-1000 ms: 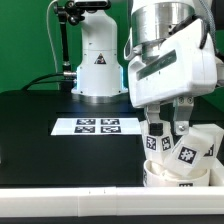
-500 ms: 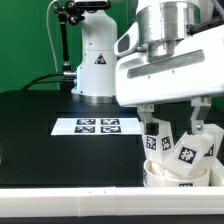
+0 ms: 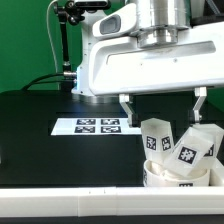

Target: Assemble stool

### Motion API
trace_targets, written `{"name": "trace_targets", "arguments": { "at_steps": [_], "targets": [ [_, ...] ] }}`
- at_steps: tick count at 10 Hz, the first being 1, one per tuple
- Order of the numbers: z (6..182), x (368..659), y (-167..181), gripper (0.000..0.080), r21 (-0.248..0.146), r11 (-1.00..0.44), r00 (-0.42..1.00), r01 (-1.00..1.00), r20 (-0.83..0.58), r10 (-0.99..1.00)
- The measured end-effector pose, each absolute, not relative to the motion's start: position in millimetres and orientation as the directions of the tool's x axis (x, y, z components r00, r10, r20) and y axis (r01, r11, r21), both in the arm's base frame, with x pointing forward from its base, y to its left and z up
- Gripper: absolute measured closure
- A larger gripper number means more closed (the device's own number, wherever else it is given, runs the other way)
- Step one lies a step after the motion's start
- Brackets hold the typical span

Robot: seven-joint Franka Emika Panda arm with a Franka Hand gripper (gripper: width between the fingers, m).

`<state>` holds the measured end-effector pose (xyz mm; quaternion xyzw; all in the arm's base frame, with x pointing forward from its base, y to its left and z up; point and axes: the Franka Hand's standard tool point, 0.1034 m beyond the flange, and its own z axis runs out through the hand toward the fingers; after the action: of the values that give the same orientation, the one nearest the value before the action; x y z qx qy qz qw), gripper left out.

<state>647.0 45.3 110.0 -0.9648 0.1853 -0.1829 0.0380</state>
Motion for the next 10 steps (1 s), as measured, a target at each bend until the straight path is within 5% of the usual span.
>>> {"name": "trace_targets", "arguments": {
  "at_steps": [4, 8, 10],
  "targets": [
    [112.9, 647.4, 41.1, 0.0150, -0.125, -0.945, 0.883, -0.301, 0.339, -0.326],
    [110.0, 630.1, 47.1, 0.0150, -0.150, -0.924, 0.933, -0.352, 0.021, -0.359],
    [110.9, 634.9, 42.3, 0.0150, -0.146, -0.928, 0.937, -0.343, 0.012, -0.348]
  ]
}}
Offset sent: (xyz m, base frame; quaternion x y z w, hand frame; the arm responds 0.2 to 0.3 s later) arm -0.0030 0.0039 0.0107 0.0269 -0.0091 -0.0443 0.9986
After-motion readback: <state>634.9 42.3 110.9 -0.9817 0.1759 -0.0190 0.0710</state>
